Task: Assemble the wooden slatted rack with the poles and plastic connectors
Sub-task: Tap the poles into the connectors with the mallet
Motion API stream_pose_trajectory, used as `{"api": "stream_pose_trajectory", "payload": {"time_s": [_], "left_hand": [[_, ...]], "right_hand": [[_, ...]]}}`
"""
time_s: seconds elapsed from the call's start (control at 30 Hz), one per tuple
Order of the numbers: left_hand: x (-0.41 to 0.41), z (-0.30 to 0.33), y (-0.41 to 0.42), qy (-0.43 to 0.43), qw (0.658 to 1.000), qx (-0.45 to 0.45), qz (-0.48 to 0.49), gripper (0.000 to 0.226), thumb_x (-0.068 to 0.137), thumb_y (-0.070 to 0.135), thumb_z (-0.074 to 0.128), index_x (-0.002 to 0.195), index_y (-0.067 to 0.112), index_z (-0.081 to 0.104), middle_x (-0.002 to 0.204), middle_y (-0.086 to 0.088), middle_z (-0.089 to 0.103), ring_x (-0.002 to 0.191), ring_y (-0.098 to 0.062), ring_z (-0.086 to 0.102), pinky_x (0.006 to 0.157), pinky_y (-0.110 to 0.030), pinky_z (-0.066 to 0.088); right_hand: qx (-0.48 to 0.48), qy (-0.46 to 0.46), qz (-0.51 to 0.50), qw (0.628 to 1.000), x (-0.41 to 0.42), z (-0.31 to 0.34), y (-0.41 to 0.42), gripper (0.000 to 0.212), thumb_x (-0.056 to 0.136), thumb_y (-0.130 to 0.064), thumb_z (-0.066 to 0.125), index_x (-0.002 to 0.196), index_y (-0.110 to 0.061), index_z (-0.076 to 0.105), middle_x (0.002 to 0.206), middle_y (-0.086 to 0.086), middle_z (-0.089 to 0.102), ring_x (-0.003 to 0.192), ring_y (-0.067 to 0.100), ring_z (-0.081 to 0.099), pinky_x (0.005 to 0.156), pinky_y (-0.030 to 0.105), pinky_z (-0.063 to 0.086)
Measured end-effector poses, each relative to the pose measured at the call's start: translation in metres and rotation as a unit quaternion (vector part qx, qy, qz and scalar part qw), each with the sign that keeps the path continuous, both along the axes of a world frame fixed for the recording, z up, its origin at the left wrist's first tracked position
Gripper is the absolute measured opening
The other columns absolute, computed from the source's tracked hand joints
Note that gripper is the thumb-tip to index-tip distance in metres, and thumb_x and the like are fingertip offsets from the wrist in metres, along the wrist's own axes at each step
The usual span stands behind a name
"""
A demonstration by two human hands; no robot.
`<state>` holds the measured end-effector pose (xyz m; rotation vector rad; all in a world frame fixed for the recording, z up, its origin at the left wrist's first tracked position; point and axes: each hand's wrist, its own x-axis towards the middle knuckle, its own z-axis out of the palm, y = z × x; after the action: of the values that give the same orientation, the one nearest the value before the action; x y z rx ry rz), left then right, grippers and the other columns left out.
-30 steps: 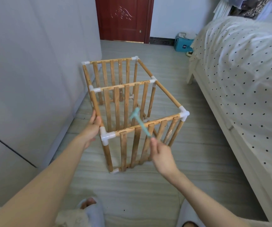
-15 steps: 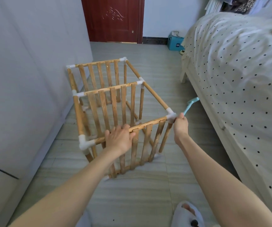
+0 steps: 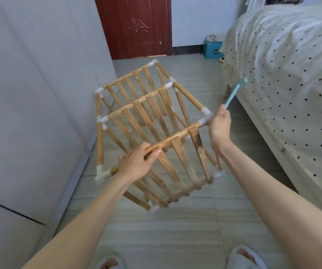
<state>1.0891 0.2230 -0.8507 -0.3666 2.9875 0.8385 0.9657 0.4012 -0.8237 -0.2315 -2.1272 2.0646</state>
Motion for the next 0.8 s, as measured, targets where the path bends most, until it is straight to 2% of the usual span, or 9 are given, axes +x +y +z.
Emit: {"api": "stream_pose_trajectory", "payload": {"time_s": [0.1, 0.2, 0.3, 0.4, 0.47, 0.53, 0.6, 0.7, 0.8], "left_hand": [[0.004, -0.002, -0.011, 0.064, 0.992, 0.107, -0.019, 0.012, 0.097, 0.037, 0.042, 0.086, 0.033, 0.043, 0.072, 0.010, 0.050, 0.069, -0.006, 0.048, 0.069, -0.027, 0.036], [0.015, -0.024, -0.015, 0.104, 0.982, 0.153, -0.026, 0.007, 0.097, 0.016, 0.048, 0.094, 0.022, 0.045, 0.076, 0.011, 0.049, 0.072, -0.007, 0.049, 0.064, -0.016, 0.036], [0.032, -0.069, -0.026, 0.047, 0.988, 0.149, -0.020, 0.016, 0.096, 0.010, 0.048, 0.093, 0.025, 0.044, 0.079, 0.008, 0.051, 0.078, -0.018, 0.052, 0.074, -0.029, 0.040], [0.052, -0.104, -0.037, -0.020, 0.986, 0.163, 0.008, 0.028, 0.095, 0.004, 0.047, 0.090, 0.031, 0.044, 0.080, 0.008, 0.052, 0.080, -0.026, 0.057, 0.070, -0.028, 0.042], [0.062, -0.115, -0.046, -0.044, 0.981, 0.186, 0.036, 0.031, 0.092, -0.003, 0.049, 0.093, 0.028, 0.051, 0.087, 0.000, 0.060, 0.082, -0.022, 0.059, 0.068, -0.017, 0.042], [0.069, -0.123, -0.058, -0.060, 0.979, 0.187, 0.057, 0.034, 0.085, -0.003, 0.056, 0.091, 0.030, 0.060, 0.092, -0.005, 0.068, 0.085, -0.019, 0.060, 0.074, -0.017, 0.046], [0.077, -0.122, -0.064, -0.086, 0.975, 0.201, 0.045, 0.037, 0.083, 0.002, 0.059, 0.083, 0.039, 0.063, 0.084, 0.004, 0.067, 0.085, -0.019, 0.062, 0.075, -0.019, 0.049], [0.090, -0.111, -0.068, -0.150, 0.932, 0.315, 0.099, 0.019, 0.094, 0.004, 0.049, 0.094, 0.017, 0.062, 0.082, 0.002, 0.064, 0.073, -0.013, 0.058, 0.059, -0.011, 0.043], [0.087, -0.101, -0.072, -0.076, 0.854, 0.455, 0.238, 0.023, 0.100, 0.022, 0.042, 0.113, 0.012, 0.057, 0.096, -0.003, 0.067, 0.082, -0.019, 0.063, 0.073, -0.029, 0.048]], "right_hand": [[0.077, 0.073, 0.036, 0.994, 0.011, 0.041, -0.013, 0.037, 0.104, -0.031, 0.020, 0.102, -0.006, 0.046, 0.084, -0.005, 0.046, 0.086, 0.014, 0.044, 0.082, 0.030, 0.034], [0.191, 0.100, 0.120, 0.969, 0.029, 0.060, -0.031, 0.033, 0.103, -0.033, 0.020, 0.101, -0.010, 0.043, 0.081, -0.003, 0.048, 0.085, 0.021, 0.047, 0.073, 0.029, 0.029], [0.310, 0.079, 0.197, 0.927, 0.053, 0.044, -0.056, 0.029, 0.103, -0.033, 0.020, 0.100, -0.013, 0.041, 0.109, 0.020, 0.059, 0.104, 0.037, 0.054, 0.081, 0.039, 0.037], [0.331, 0.066, 0.250, 0.908, 0.083, 0.015, -0.081, 0.034, 0.102, -0.037, 0.019, 0.101, -0.012, 0.042, 0.105, 0.019, 0.063, 0.098, 0.039, 0.057, 0.077, 0.039, 0.041], [0.325, 0.050, 0.300, 0.895, 0.099, -0.004, -0.097, 0.036, 0.102, -0.039, 0.019, 0.100, -0.012, 0.042, 0.103, 0.017, 0.064, 0.095, 0.039, 0.059, 0.080, 0.043, 0.046], [0.325, 0.024, 0.345, 0.880, 0.111, -0.020, -0.110, 0.040, 0.102, -0.040, 0.020, 0.105, -0.008, 0.044, 0.104, 0.021, 0.064, 0.097, 0.040, 0.058, 0.084, 0.047, 0.046], [0.342, 0.006, 0.370, 0.864, 0.121, -0.036, -0.120, 0.043, 0.102, -0.039, 0.020, 0.111, -0.006, 0.045, 0.105, 0.022, 0.064, 0.100, 0.040, 0.058, 0.086, 0.045, 0.045], [0.372, -0.002, 0.353, 0.858, 0.130, -0.048, -0.122, 0.047, 0.102, -0.038, 0.016, 0.113, -0.007, 0.050, 0.102, 0.020, 0.066, 0.100, 0.037, 0.059, 0.087, 0.042, 0.045], [0.289, -0.032, 0.367, 0.884, 0.119, -0.049, -0.116, 0.041, 0.102, -0.038, 0.019, 0.088, -0.016, 0.051, 0.076, 0.012, 0.067, 0.082, 0.031, 0.063, 0.083, 0.046, 0.049]]}}
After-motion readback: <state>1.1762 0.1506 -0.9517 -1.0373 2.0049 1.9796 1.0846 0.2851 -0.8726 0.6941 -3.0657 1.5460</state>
